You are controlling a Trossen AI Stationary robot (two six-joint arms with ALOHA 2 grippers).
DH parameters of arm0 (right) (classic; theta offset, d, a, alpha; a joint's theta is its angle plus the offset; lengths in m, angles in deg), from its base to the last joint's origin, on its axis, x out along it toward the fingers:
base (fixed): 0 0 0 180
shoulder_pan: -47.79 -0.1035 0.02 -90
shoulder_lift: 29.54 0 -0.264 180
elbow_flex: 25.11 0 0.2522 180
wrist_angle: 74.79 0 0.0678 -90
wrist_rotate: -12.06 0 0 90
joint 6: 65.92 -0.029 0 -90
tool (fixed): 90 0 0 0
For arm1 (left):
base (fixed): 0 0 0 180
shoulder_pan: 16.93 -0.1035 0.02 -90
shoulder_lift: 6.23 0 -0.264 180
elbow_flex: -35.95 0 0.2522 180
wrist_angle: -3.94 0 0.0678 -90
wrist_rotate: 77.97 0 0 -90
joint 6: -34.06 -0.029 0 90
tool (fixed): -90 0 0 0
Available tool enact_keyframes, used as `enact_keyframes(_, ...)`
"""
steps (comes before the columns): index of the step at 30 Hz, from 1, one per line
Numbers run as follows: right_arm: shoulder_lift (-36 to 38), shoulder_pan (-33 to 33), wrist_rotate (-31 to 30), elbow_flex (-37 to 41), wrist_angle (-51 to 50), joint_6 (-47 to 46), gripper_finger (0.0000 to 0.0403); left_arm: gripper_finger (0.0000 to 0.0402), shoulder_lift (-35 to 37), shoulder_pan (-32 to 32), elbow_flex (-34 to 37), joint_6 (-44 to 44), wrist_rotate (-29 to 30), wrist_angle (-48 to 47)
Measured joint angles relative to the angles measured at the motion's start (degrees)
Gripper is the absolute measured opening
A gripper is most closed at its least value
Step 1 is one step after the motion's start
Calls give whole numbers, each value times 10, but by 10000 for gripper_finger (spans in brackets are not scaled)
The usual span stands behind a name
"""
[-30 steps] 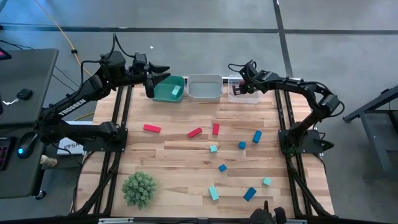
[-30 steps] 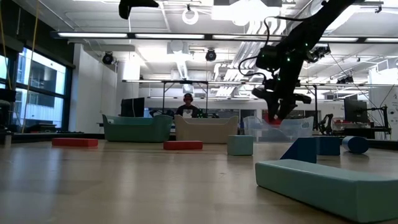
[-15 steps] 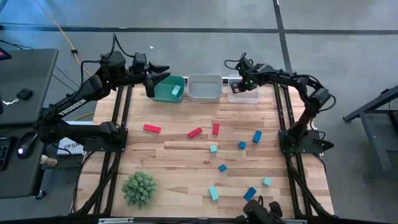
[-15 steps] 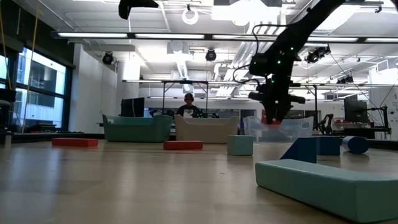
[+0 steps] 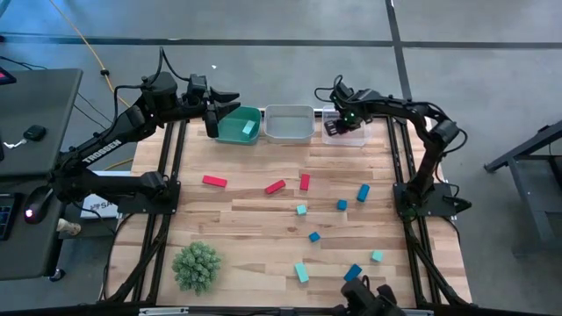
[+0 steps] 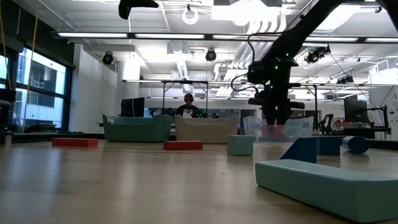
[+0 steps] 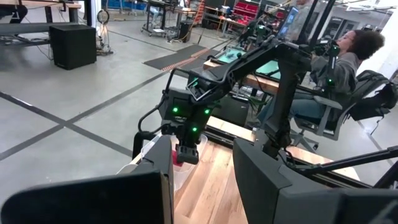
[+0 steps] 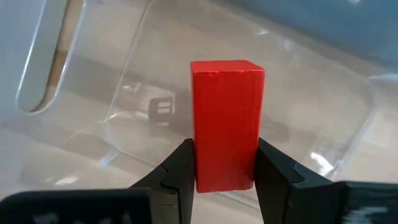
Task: Sort & place blocks by color
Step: Put the red block into the transparent bin, then put the top light blue block into the green bin
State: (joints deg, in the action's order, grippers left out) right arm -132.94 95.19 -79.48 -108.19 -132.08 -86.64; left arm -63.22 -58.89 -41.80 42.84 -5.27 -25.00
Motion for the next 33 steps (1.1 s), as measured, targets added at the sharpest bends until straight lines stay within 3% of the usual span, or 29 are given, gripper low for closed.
enact_keyframes(11, -17, 2, 22, 0, -14, -4, 104, 90, 0, 0, 0, -32, 0, 0)
enact_keyframes(17, -17, 2, 22, 0, -15, -2, 145, 93, 0, 0, 0, -34, 0, 0)
enact_keyframes(33, 10, 2, 19, -22, -42, -13, 157, 142, 0, 0, 0, -15, 0, 0)
